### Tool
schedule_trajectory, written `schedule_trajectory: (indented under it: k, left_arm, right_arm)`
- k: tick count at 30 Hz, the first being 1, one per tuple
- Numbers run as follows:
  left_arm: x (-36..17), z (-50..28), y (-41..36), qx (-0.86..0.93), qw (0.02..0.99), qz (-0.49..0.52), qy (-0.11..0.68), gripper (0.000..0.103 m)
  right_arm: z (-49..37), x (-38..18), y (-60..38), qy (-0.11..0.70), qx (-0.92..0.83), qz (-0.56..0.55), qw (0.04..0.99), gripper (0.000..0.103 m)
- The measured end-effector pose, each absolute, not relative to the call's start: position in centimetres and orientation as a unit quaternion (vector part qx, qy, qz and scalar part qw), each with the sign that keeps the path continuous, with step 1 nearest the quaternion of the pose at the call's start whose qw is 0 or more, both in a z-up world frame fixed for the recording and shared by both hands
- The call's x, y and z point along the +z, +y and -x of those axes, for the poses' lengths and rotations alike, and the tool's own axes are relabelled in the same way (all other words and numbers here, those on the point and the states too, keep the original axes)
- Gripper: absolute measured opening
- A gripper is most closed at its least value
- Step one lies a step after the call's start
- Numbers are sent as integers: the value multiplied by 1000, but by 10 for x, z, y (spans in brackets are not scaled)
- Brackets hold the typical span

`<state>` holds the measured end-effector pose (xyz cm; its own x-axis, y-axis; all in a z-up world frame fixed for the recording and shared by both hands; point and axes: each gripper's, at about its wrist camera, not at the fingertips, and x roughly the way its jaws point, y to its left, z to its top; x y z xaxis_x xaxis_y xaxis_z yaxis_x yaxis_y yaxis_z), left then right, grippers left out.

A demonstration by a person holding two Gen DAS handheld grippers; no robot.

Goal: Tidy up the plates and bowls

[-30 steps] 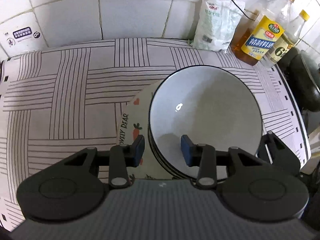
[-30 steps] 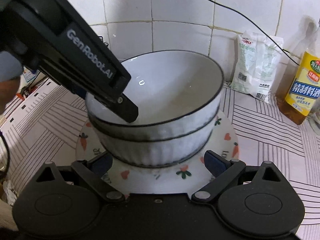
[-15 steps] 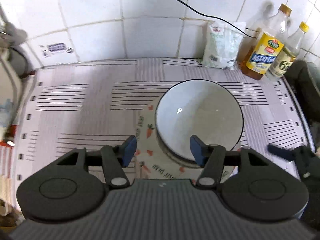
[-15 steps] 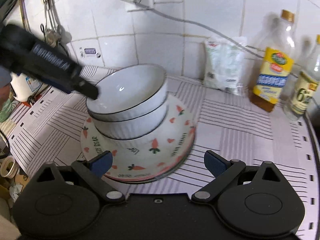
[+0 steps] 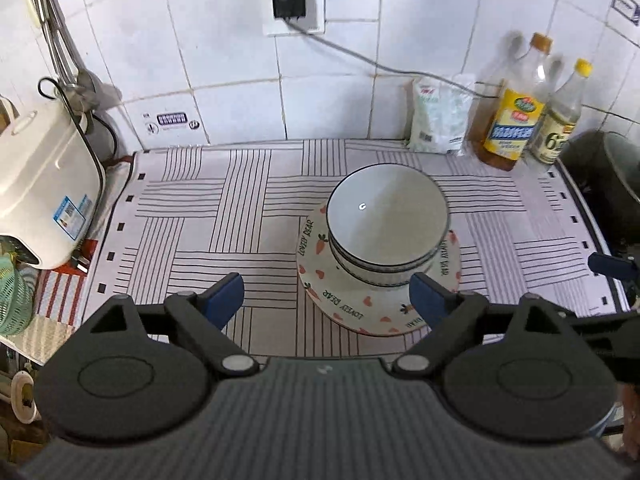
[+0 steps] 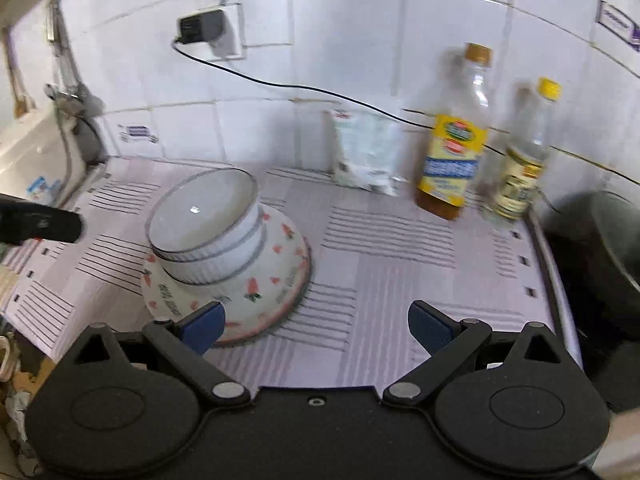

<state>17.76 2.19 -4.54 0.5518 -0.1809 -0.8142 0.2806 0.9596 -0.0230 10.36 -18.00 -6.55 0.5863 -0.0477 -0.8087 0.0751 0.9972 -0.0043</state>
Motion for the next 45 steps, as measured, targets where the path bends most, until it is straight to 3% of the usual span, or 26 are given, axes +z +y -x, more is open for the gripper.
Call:
schedule_trajectory:
  k: [7,12,17,28,45]
  left_arm:
    - [-20,-153,23,-124,880,-56,456,94]
    - [-5,-134,25,-116,882,-64,451,94]
    - [4,-117,31,-119,882,-53,453,94]
    - [15,-89,30,-114,885,-80,445,94]
    - [-1,-63,27,-112,893,-64,432,97]
  right_arm:
    - [-87,-36,-180,484,-85,1,871,100]
    - [-71,-15,-192,483,-82,-60,870,100]
    - [-56,-3,-176,483,-89,2,871,100]
    - [-25,24,-176,465,-104,-16,879,100]
    - [7,17,-167,422,-94,-11,902,100]
